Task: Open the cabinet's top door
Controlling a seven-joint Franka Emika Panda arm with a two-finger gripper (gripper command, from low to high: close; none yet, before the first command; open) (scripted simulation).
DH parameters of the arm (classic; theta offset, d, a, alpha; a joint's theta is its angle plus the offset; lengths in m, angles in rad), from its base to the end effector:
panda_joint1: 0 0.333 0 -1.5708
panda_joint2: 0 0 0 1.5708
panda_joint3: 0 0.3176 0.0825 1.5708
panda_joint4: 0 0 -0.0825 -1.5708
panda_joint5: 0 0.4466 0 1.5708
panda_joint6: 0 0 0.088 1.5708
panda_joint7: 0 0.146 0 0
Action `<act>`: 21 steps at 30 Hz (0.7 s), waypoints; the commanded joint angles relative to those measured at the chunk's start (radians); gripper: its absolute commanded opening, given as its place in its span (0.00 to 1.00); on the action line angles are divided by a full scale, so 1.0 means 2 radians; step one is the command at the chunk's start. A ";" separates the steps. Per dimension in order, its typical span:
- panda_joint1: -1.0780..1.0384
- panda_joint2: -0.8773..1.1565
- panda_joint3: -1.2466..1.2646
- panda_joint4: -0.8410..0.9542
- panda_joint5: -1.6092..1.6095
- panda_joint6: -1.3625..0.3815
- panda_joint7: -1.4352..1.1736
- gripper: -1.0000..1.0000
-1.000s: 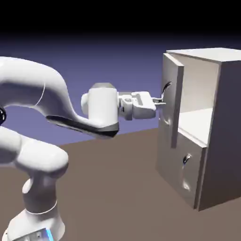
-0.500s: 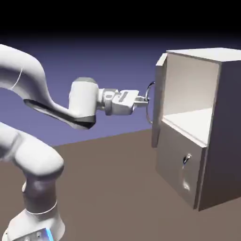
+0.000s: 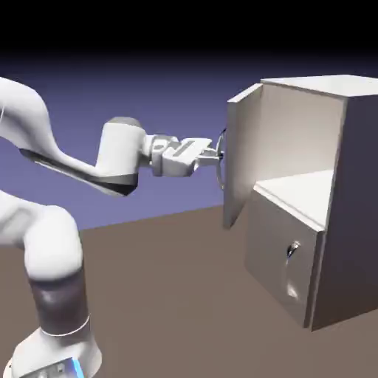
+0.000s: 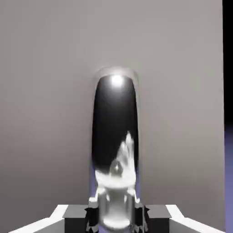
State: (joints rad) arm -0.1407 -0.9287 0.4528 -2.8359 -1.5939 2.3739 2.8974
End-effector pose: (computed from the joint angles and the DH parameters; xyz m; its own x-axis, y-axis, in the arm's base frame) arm 0.4027 0.0615 0.4511 -0.4532 -0.5456 0.7049 -0.4480 -0.5442 -0.7093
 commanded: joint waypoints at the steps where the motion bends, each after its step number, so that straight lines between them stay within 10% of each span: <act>1: -0.018 -0.007 0.011 0.000 0.004 0.016 0.011 0.00; 7: -0.104 -0.050 0.087 -0.001 0.073 0.074 -0.014 0.00; 21: -0.080 -0.011 0.261 0.093 0.341 -0.212 -0.108 0.00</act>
State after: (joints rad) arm -0.3014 -0.9503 0.9751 -2.6487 -0.9149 1.9516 2.6821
